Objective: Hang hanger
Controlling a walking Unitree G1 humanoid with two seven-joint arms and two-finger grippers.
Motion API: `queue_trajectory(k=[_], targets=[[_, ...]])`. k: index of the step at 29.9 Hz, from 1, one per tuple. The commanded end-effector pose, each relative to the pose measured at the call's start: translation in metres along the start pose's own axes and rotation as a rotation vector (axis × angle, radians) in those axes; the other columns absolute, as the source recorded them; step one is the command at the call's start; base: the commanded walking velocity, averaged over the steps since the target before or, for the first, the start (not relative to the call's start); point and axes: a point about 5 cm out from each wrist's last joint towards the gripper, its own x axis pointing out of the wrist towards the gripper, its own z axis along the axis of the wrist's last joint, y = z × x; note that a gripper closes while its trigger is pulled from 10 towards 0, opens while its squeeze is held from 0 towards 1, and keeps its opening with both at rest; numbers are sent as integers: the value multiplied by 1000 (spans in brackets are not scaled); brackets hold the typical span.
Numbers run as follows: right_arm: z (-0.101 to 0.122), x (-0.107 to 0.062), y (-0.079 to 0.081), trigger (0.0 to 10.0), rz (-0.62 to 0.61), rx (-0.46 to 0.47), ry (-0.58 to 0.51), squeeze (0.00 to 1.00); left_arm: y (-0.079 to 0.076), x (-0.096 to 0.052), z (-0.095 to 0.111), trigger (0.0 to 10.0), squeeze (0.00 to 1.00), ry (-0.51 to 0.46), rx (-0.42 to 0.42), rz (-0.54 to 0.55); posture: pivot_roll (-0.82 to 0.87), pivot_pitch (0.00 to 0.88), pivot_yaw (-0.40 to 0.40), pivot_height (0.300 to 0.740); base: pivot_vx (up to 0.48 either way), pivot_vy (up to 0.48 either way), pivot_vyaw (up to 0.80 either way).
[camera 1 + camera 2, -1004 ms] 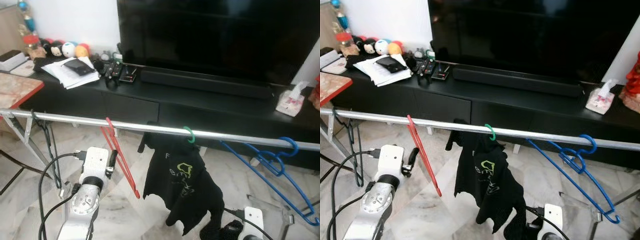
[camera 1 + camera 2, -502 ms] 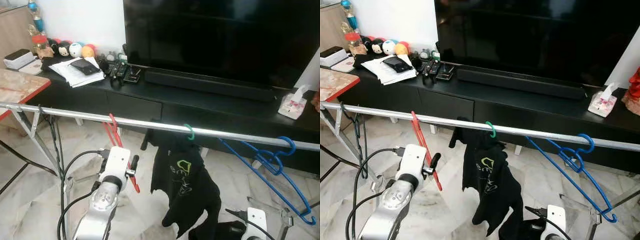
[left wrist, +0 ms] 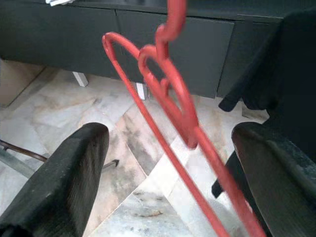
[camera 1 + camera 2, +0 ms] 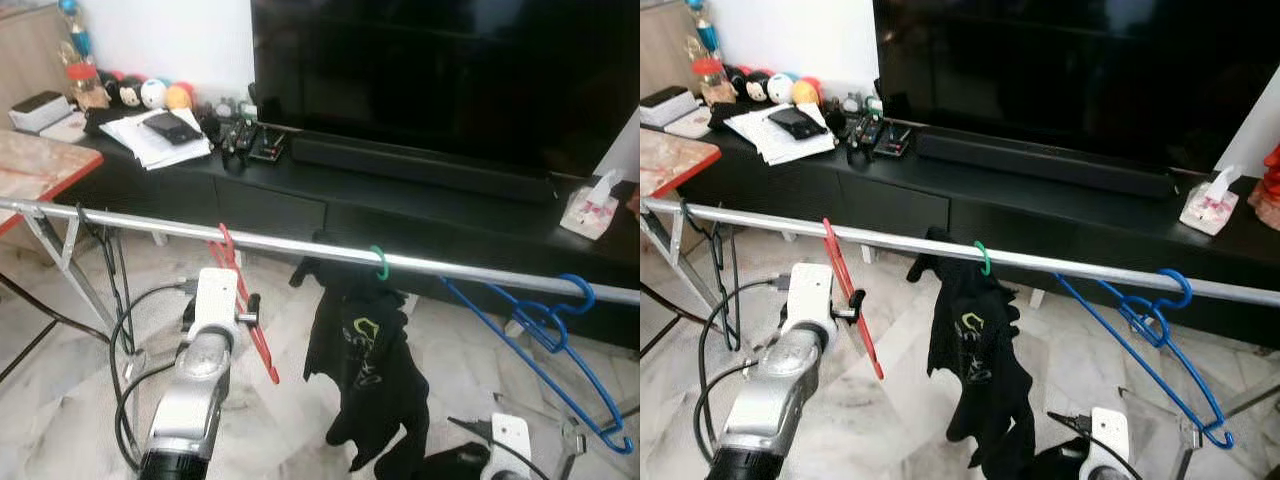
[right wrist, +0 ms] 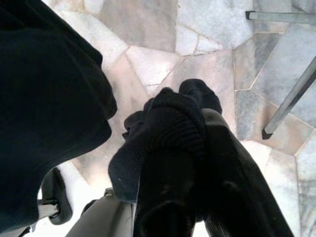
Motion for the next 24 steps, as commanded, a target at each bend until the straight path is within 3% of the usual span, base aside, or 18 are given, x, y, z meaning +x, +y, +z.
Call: queue_trajectory(k=[1, 9, 23, 24], targets=[[4, 0, -3, 10000, -6, -4, -10, 0, -1, 8, 3, 10000, 0, 5, -34, 11, 68, 0, -77, 740, 0, 0, 0], [4, 0, -4, 10000, -11, 1, -11, 0, -2, 20, 12, 10000, 0, -15, -62, -11, 63, 0, -80, 740, 0, 0, 0], [6, 0, -4, 10000, -7, -4, -13, 0, -17, 38, -1, 9961, 0, 53, -90, 17, 45, 0, -81, 740, 0, 0, 0], [6, 0, -4, 10000, -7, -4, -14, 0, -17, 38, -1, 5922, 0, 54, -90, 18, 45, 0, -81, 740, 0, 0, 0]])
